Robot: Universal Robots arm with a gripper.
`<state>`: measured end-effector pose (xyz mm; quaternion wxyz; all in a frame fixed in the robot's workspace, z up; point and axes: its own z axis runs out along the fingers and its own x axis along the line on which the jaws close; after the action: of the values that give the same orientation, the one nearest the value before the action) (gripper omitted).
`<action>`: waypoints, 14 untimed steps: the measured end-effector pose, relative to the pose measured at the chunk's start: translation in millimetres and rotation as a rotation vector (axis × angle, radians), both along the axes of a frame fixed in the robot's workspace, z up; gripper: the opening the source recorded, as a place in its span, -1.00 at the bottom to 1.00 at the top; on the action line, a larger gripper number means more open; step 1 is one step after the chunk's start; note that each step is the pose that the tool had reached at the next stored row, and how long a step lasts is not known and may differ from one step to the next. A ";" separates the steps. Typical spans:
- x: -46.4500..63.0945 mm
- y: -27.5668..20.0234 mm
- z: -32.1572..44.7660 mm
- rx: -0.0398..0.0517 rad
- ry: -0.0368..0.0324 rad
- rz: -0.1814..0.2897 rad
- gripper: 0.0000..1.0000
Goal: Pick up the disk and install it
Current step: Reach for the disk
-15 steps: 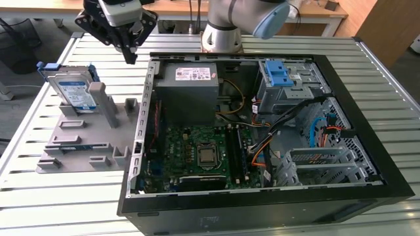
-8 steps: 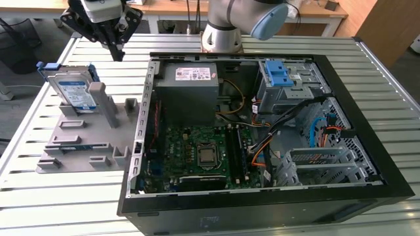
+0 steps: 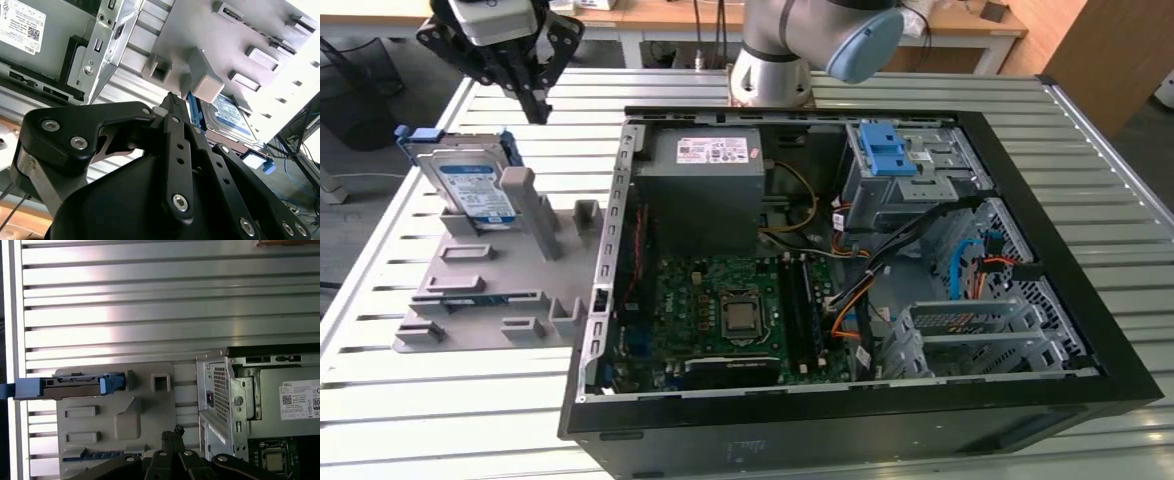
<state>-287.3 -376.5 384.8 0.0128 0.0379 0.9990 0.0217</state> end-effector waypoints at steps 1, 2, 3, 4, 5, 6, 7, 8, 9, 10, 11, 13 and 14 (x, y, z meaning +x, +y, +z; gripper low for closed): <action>-2.7 0.3 -0.3 0.0000 0.0000 0.000 -0.79; -5.7 0.6 -0.5 0.0000 0.0000 0.000 -0.79; -8.6 0.8 -0.8 0.0000 -0.0001 0.000 -0.79; -11.9 1.0 -1.0 0.0001 -0.0001 0.000 -0.79; -15.2 1.2 -1.2 0.0000 -0.0001 0.000 -0.79; -18.1 1.6 -1.3 0.0000 0.0000 0.000 -0.79; -20.8 2.0 -1.5 0.0000 0.0001 0.000 -0.79; -23.5 2.4 -1.7 0.0000 0.0000 0.000 -0.79; -26.2 2.6 -2.0 0.0000 0.0000 0.000 -0.79; -28.5 2.9 -2.2 0.0000 0.0000 0.000 -0.79; -30.9 3.0 -2.4 0.0000 0.0000 0.000 -0.79; -34.9 3.5 -2.8 0.0001 0.0001 0.000 -0.79; -36.6 3.7 -3.0 0.0000 0.0002 0.000 -0.79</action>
<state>-323.9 -372.8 381.9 0.0127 0.0378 0.9990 0.0217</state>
